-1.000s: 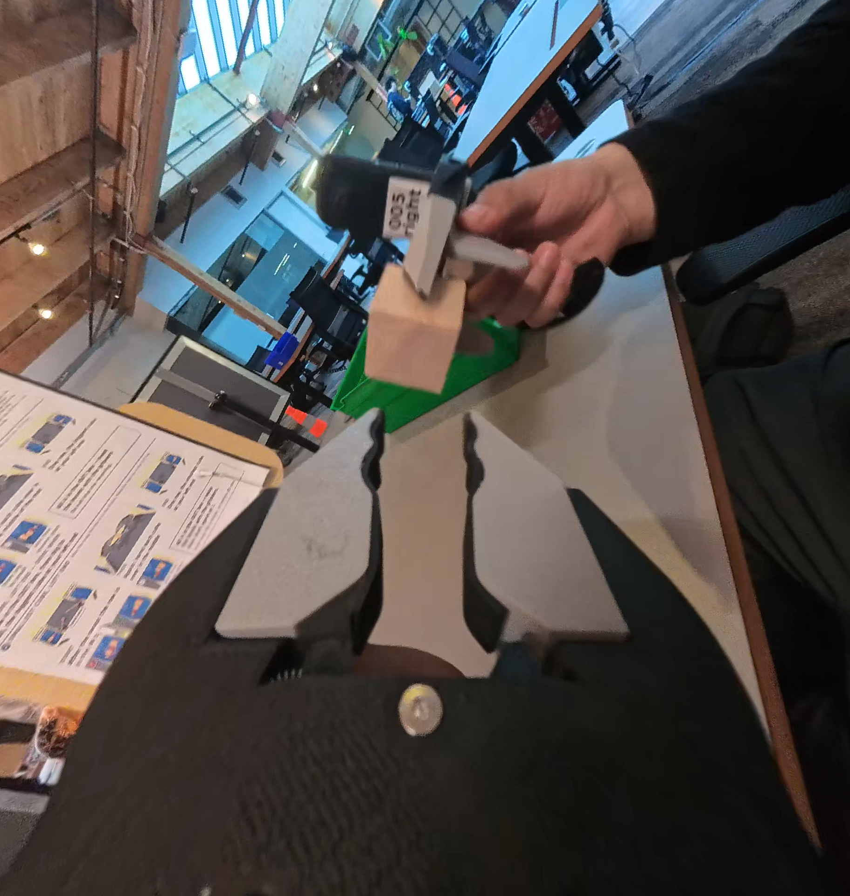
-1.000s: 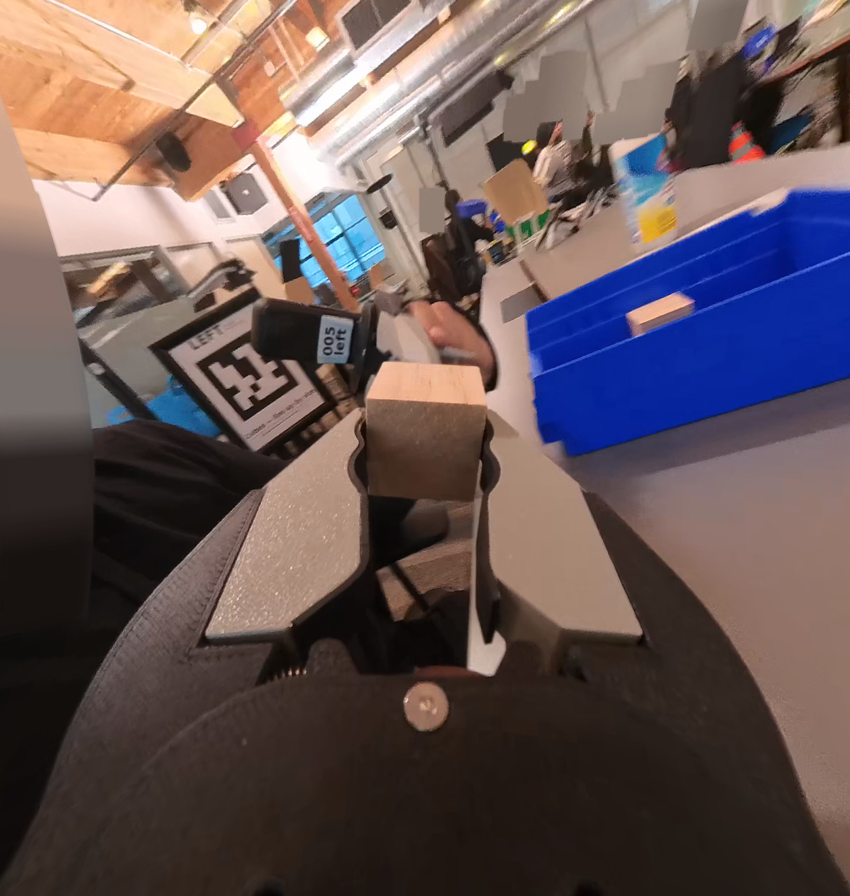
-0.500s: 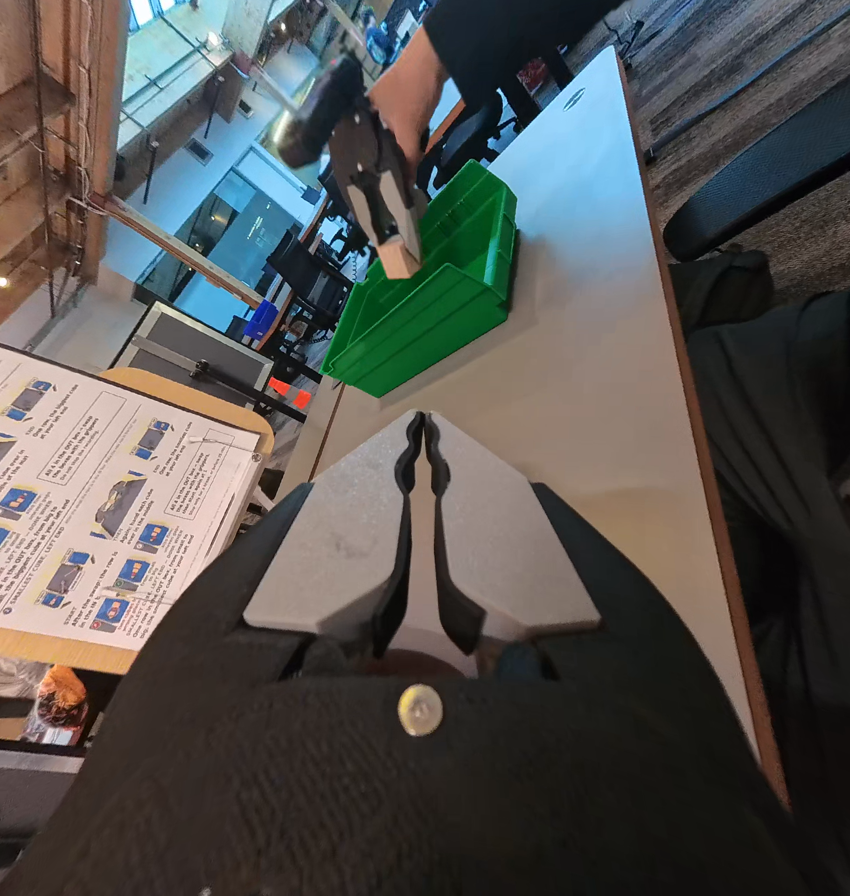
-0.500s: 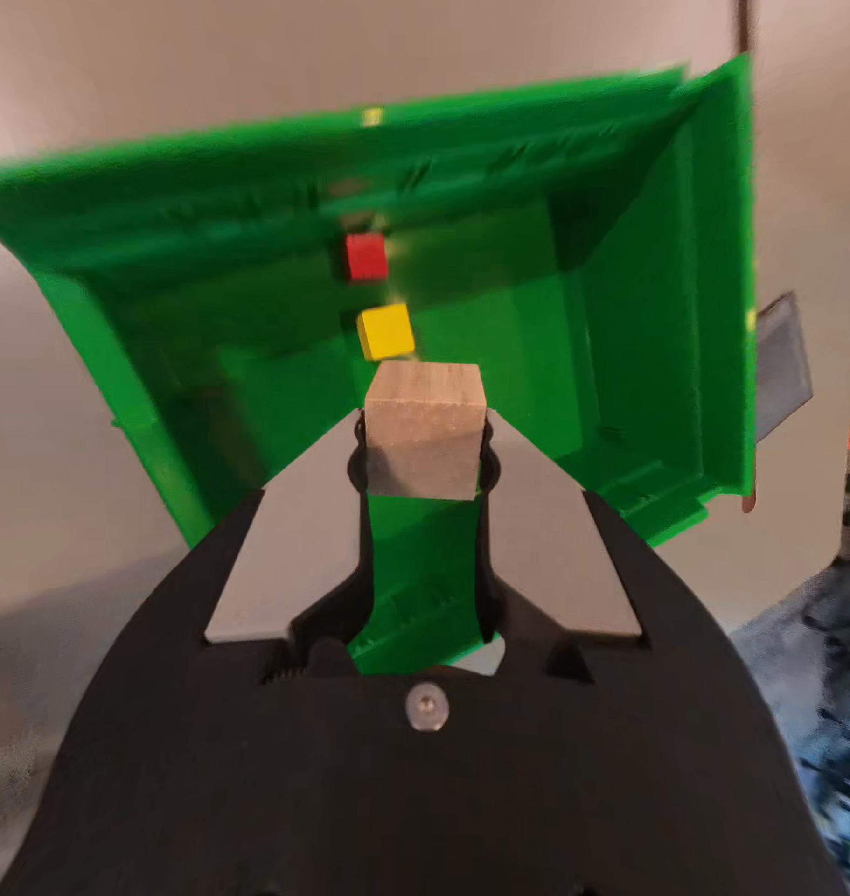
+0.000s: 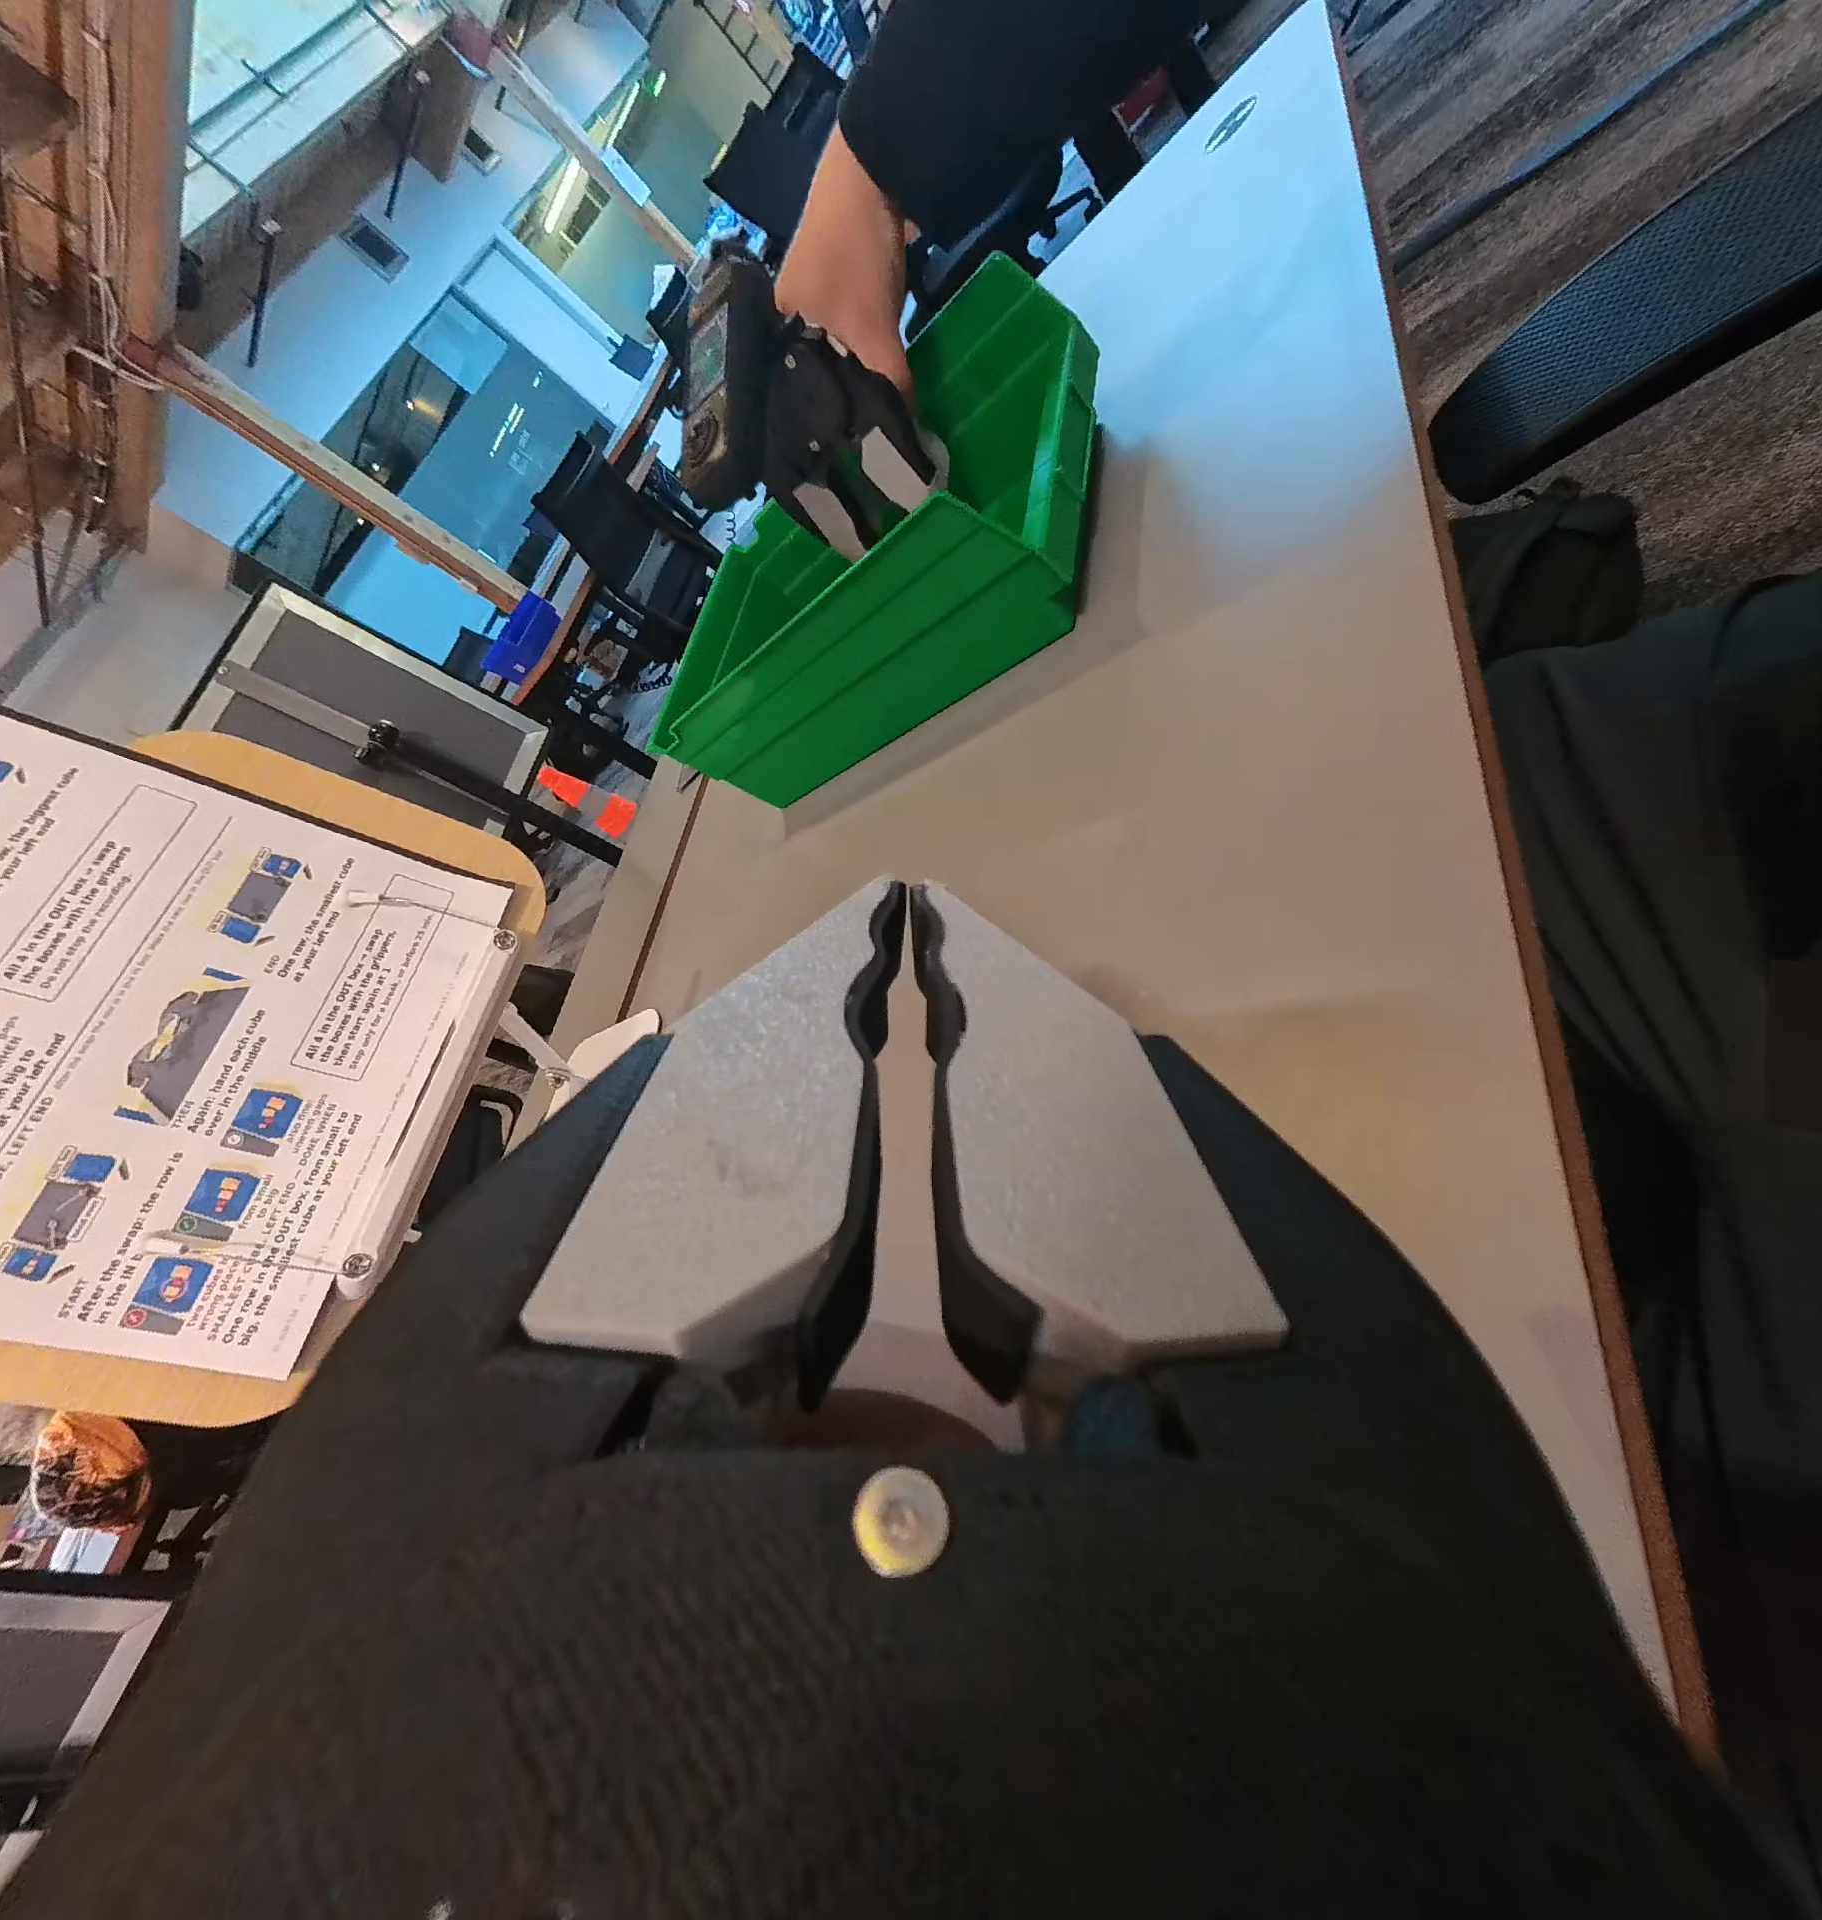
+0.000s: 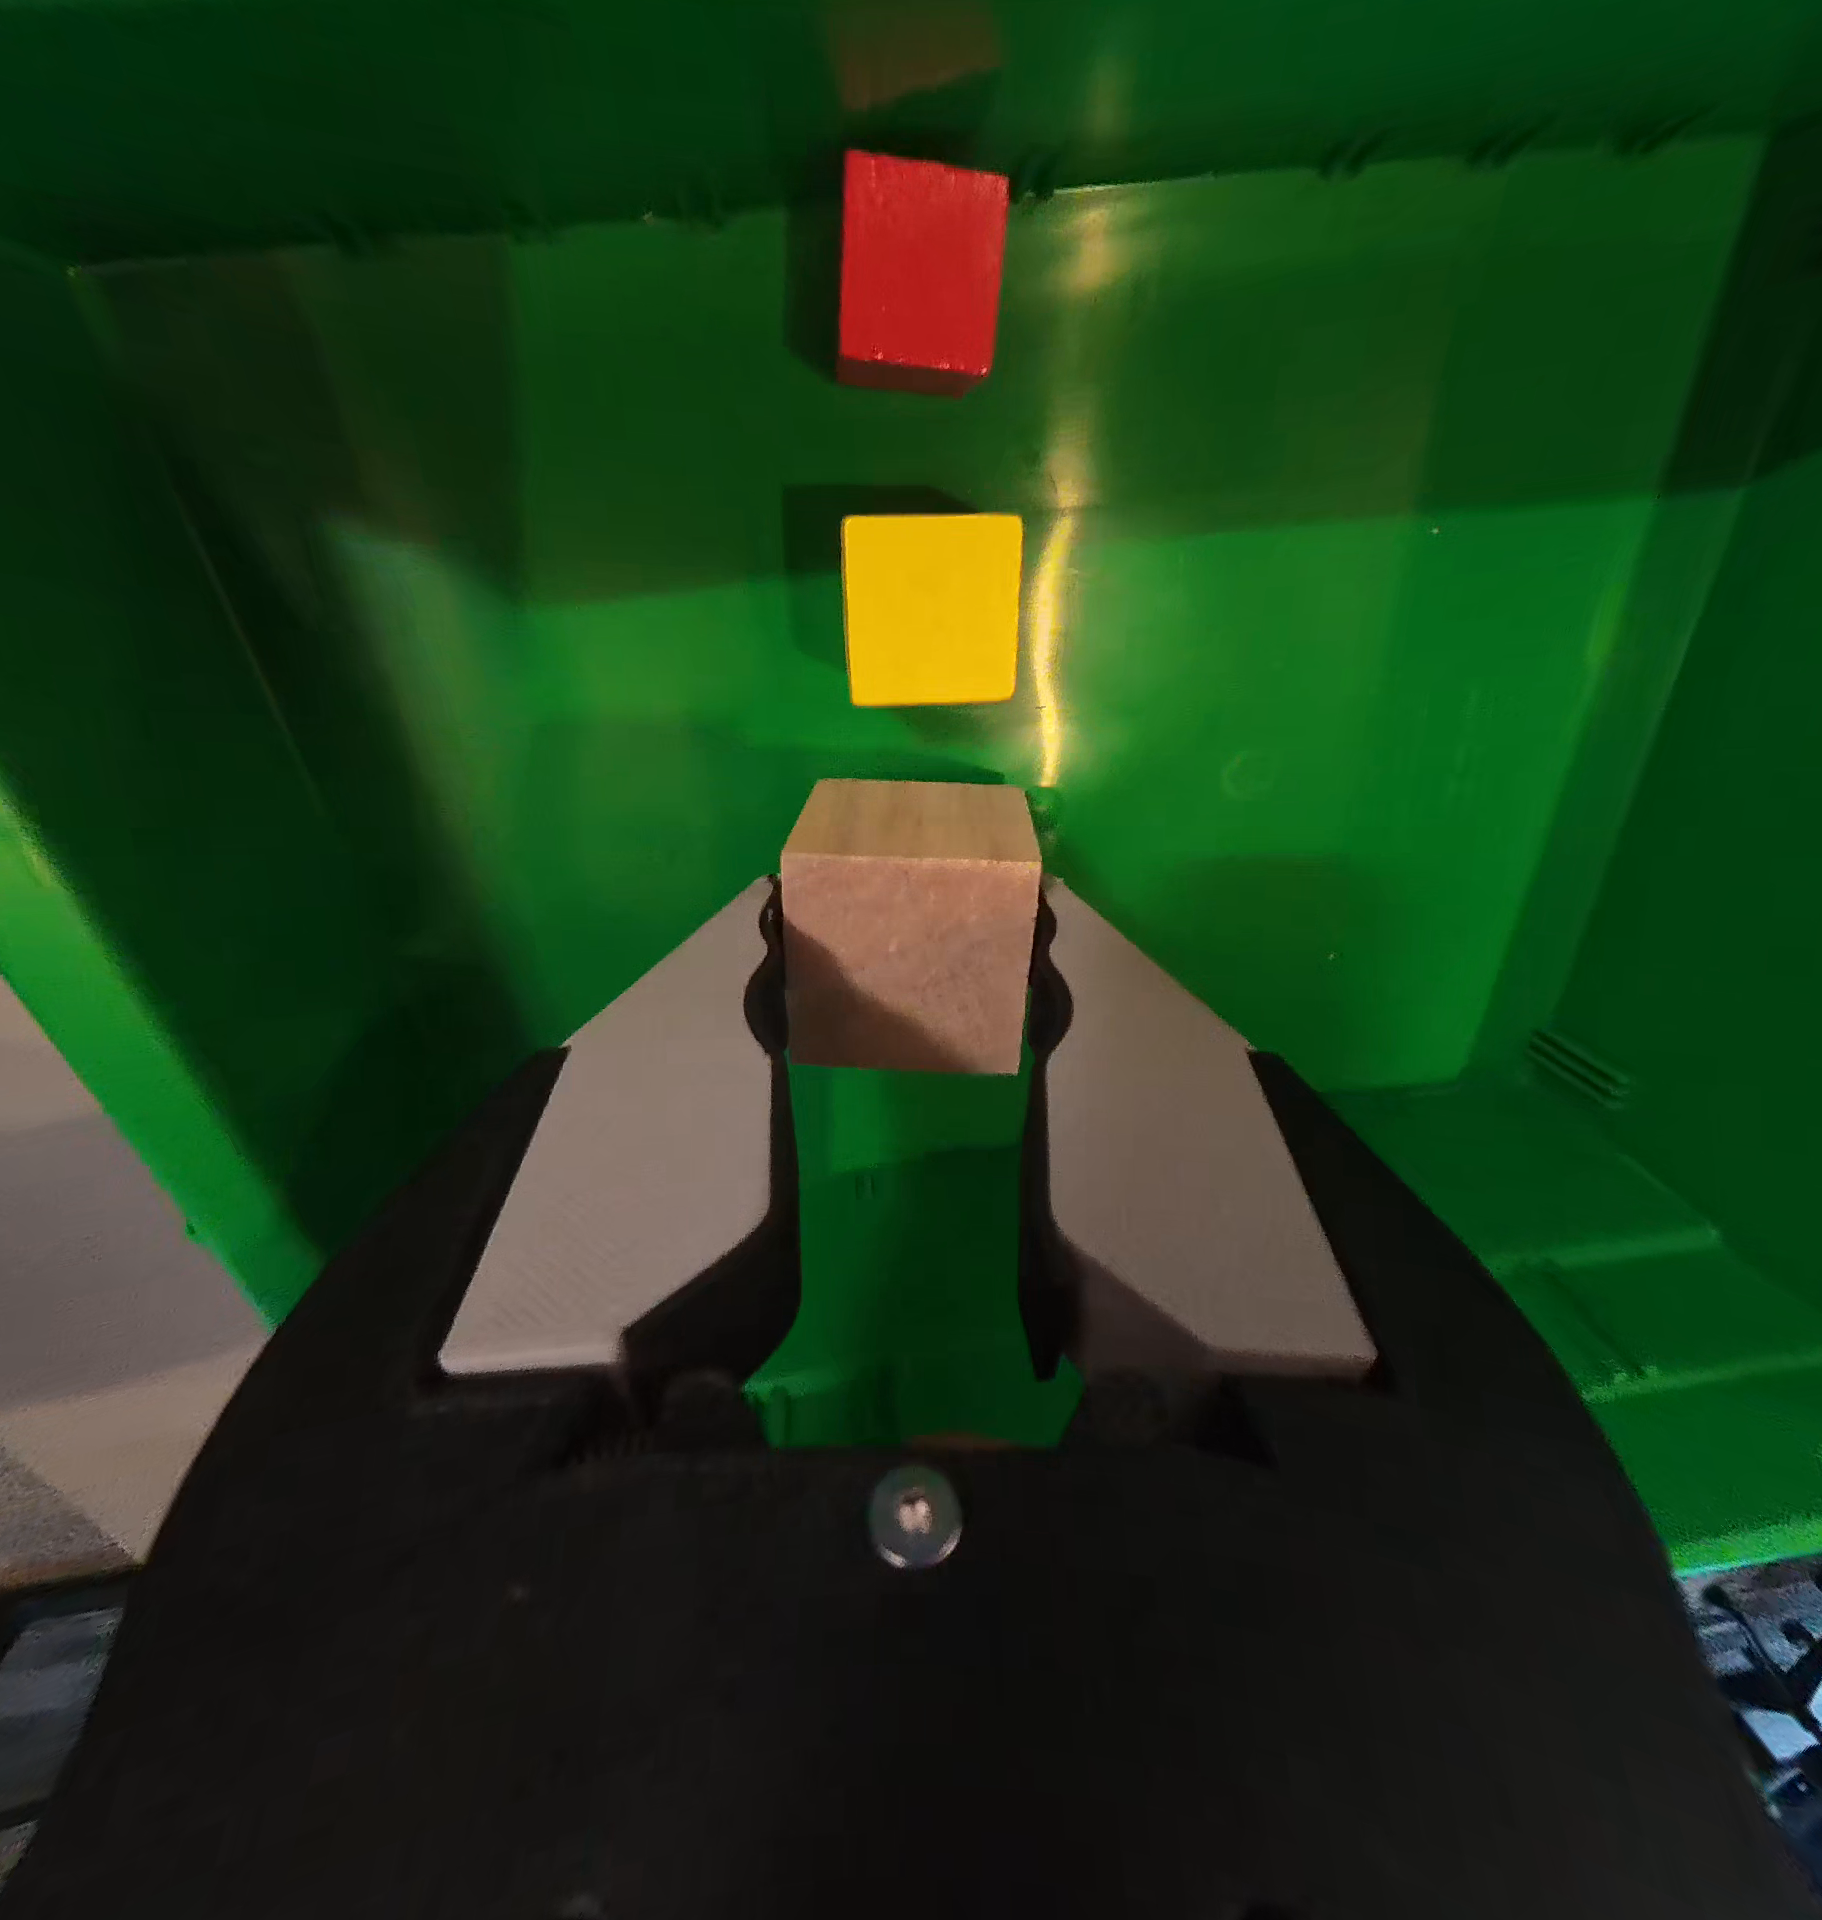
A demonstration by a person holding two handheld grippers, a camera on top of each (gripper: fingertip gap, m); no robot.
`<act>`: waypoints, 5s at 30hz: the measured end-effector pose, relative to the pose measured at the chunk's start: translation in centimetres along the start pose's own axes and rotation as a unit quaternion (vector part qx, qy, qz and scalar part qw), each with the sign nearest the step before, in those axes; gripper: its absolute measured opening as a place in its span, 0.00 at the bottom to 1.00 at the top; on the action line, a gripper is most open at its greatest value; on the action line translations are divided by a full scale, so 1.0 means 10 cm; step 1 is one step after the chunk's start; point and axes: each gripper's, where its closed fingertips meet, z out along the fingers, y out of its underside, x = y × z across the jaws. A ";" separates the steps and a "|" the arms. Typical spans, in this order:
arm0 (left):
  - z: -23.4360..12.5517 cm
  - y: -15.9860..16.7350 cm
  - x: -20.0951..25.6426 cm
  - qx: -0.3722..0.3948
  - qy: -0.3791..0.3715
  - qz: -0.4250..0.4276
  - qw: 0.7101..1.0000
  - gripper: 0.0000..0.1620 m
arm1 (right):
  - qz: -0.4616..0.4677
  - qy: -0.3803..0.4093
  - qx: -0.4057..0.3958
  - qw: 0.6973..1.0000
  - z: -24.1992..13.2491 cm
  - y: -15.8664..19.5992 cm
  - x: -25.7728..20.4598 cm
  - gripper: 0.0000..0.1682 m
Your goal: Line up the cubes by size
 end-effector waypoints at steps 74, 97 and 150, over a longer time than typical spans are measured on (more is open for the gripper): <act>-0.10 -0.32 -0.77 0.042 -0.107 0.050 0.992 0.39 | 0.173 -0.257 0.636 0.707 -1.75 -2.82 -1.89 0.44; 0.39 -0.45 -0.28 0.044 -0.107 0.004 0.993 0.36 | 0.176 -0.317 0.636 0.681 -1.67 -3.05 -1.96 0.33; -0.67 0.93 0.04 -0.155 -0.203 -0.342 0.904 0.52 | 0.045 0.226 0.224 0.947 -1.13 -0.37 -1.03 0.47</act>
